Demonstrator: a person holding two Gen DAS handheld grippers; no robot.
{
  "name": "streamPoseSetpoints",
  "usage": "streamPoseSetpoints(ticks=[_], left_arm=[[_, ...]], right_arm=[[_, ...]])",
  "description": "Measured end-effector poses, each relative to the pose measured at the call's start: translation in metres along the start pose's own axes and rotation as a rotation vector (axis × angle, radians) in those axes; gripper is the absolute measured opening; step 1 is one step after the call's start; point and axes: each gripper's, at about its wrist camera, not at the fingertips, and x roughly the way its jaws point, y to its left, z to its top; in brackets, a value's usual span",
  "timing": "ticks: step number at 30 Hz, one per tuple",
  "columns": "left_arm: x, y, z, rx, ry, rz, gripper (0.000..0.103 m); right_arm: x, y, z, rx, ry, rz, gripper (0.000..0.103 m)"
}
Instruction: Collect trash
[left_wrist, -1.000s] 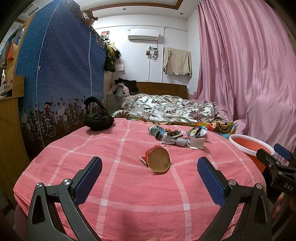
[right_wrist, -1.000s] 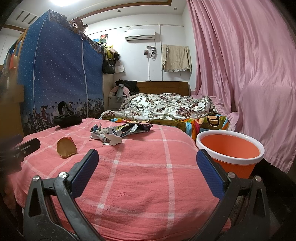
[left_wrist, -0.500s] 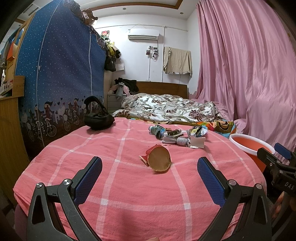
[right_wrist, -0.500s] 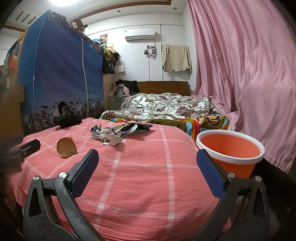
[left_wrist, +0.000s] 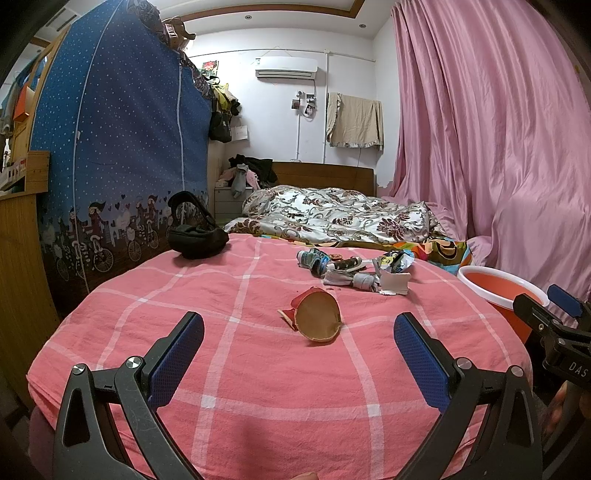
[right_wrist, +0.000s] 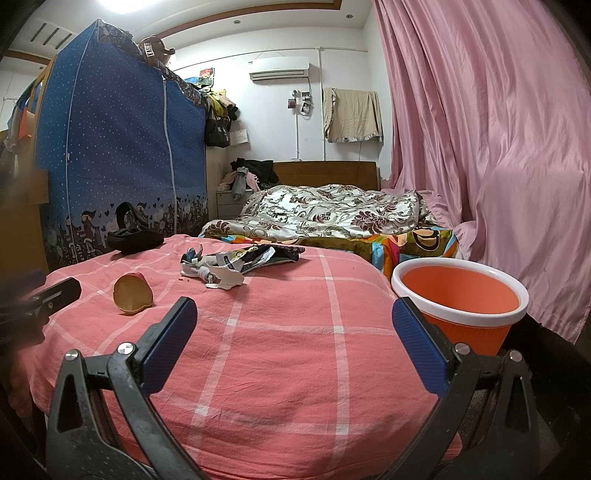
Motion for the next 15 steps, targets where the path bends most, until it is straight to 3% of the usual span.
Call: streamPoseSetpoints(ticks=[15], left_arm=[[0.0009,-0.0019,0.0011,0.004,-0.003,-0.001,0.101]], right_arm=[[0.0008,-0.0022,0.0011,0.004,-0.009,0.002,0.103]])
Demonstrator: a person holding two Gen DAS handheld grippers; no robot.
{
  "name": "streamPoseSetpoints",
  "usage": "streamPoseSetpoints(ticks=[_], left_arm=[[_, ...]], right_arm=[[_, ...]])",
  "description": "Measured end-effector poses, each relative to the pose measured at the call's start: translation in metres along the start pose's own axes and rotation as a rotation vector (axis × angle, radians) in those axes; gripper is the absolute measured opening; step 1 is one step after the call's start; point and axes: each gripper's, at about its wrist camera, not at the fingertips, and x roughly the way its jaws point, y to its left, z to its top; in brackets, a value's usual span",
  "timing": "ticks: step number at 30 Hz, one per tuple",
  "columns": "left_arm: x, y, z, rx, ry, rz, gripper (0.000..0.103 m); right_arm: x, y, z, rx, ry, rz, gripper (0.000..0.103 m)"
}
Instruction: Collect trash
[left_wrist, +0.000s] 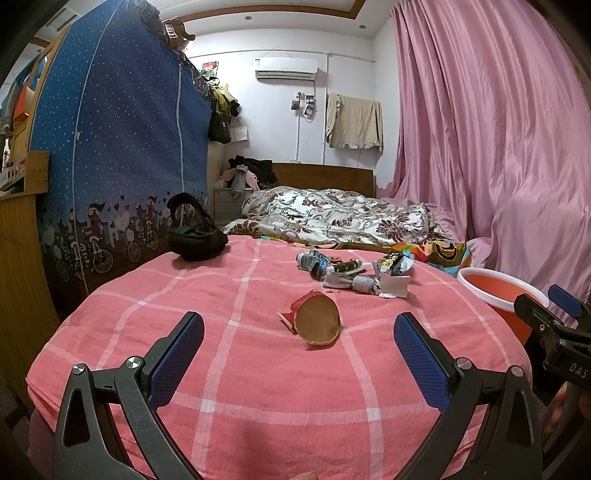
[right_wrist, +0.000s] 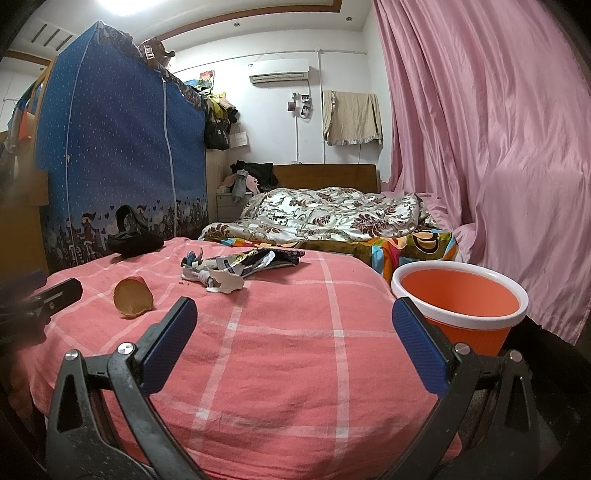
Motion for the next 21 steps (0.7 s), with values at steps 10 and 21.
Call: streamPoseSetpoints(ticks=[10,21], left_arm=[[0.005,0.021,0.039,-0.004,-0.11,0.019,0.101],[0.004,0.043,0.064,0.004,-0.281,0.075,0.101]], right_arm=[[0.011,0.011,0.046,-0.015,-0.102,0.05,0.103],[0.06,0.031,0.089,-0.129,-0.275,0.197,0.103]])
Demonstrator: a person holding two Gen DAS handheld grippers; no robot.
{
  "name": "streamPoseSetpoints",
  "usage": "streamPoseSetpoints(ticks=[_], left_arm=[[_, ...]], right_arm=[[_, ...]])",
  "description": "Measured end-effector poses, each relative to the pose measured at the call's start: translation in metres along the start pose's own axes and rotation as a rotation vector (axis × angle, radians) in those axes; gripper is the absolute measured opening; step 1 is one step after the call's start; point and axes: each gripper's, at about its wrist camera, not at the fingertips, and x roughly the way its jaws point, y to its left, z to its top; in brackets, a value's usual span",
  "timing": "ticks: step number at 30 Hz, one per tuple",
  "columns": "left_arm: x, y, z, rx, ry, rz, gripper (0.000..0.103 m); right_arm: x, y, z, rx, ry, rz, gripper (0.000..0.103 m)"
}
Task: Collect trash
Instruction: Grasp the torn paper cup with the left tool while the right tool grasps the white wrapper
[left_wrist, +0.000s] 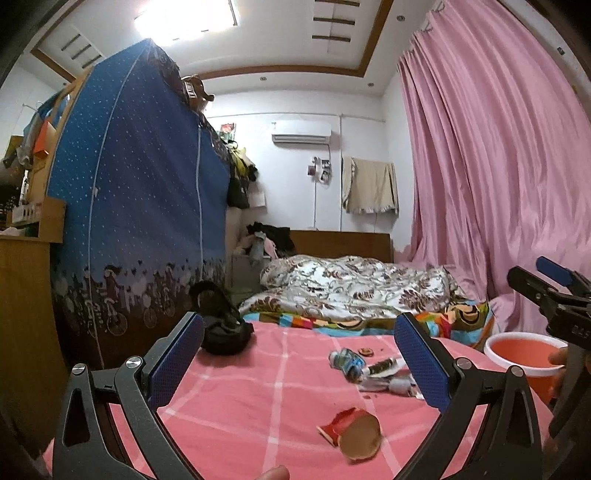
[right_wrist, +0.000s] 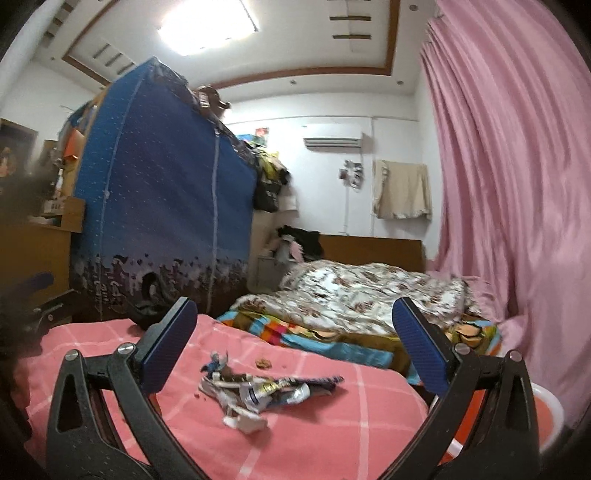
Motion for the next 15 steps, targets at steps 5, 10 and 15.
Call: streamPoseSetpoints(ticks=[5,10,15], left_arm=[[0.022,0.003,-0.011,-0.033,0.121,-0.05,0.101],[0.042,0.0,-0.022,-0.098,0.269,-0.08,0.1],[0.06,-0.011,-0.033,-0.103,0.403,-0.092,0.097]], right_arm=[[0.027,0.002,-0.018,0.022,0.097,0.012,0.103],[0.042,-0.006,-0.043,0.056,0.227,0.002,0.103],[0.054,-0.005,-0.062,0.056,0.338,0.019,0.103]])
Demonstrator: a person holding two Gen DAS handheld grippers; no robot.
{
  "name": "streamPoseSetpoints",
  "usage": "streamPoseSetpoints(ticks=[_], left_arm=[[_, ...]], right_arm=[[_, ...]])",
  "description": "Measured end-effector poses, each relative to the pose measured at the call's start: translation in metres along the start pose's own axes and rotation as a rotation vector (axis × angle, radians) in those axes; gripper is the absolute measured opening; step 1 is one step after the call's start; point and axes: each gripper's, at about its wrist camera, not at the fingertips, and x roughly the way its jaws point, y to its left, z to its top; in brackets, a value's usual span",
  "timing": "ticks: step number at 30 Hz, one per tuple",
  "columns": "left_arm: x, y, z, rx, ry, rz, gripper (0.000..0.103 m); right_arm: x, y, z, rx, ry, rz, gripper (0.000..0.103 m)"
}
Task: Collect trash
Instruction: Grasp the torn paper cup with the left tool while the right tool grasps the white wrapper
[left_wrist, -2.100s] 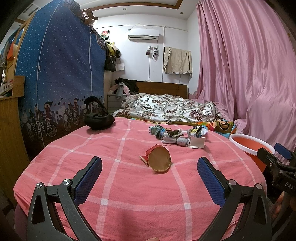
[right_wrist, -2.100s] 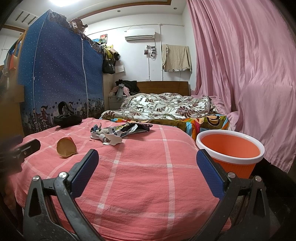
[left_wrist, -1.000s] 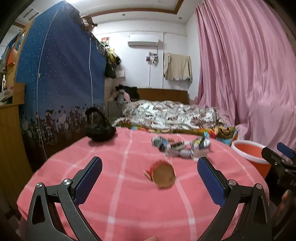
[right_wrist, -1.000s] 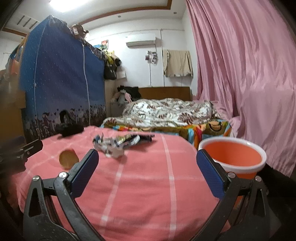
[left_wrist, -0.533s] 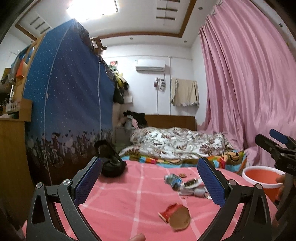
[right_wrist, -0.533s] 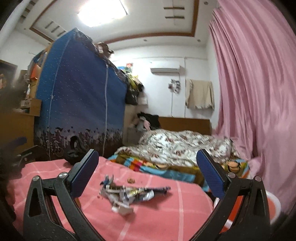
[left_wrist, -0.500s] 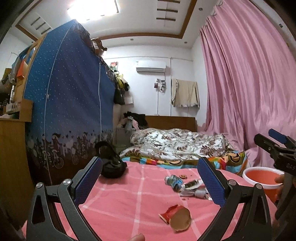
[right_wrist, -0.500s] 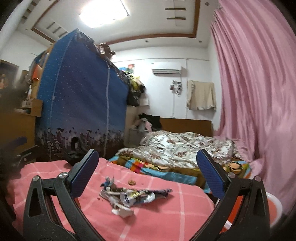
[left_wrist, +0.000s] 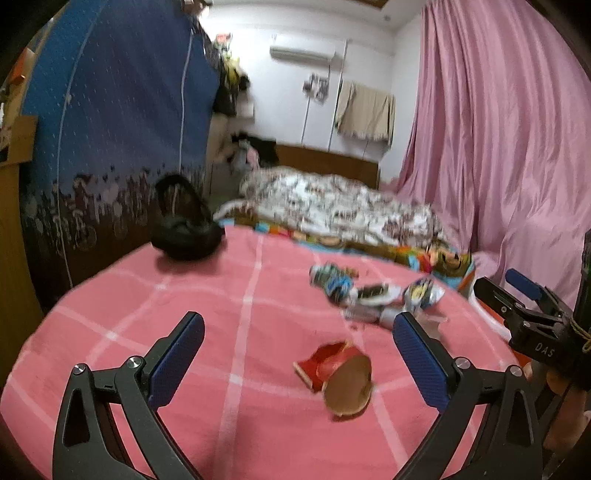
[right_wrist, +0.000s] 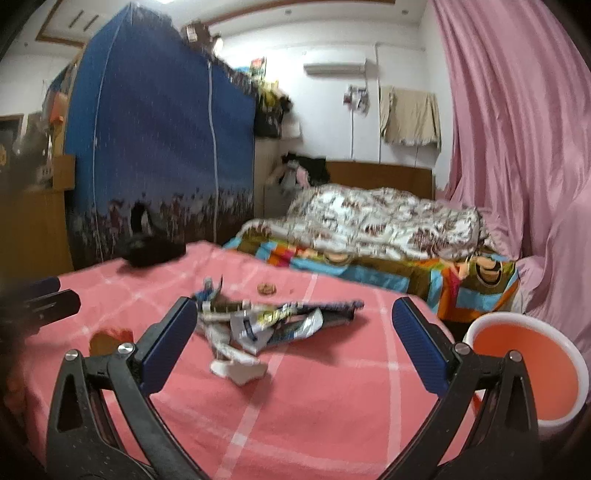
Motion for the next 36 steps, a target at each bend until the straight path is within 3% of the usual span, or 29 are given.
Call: streamPoseSetpoints(ticks=[6,11,19,24,36], left_arm=[[0.019,-0.008,-0.009,0.021,0.143,-0.044,0.079],[0.029,-0.006,-0.017,0.019,0.22,-0.086,0.049],[0.036,0.0,-0.015,-0.003,0.27,-0.157,0.022],[0.033,-0.005,-0.014,0.015,0.262,-0.167,0.018],[0.025,-0.01,-0.004,0.006,0.208,-0.166,0.01]], right_arm=[[0.024,0.004,-0.013,0.004,0.133,0.055,0.103],[0.038,0.002,-0.023,0.024,0.219,0.119,0.085],[0.053,0.017,-0.024,-0.009,0.284,0.19,0.074],[0.056,0.026,-0.025,-0.063,0.303,0.182,0.054],[0.033,0.021,-0.02,-0.068,0.225,0.202,0.051]])
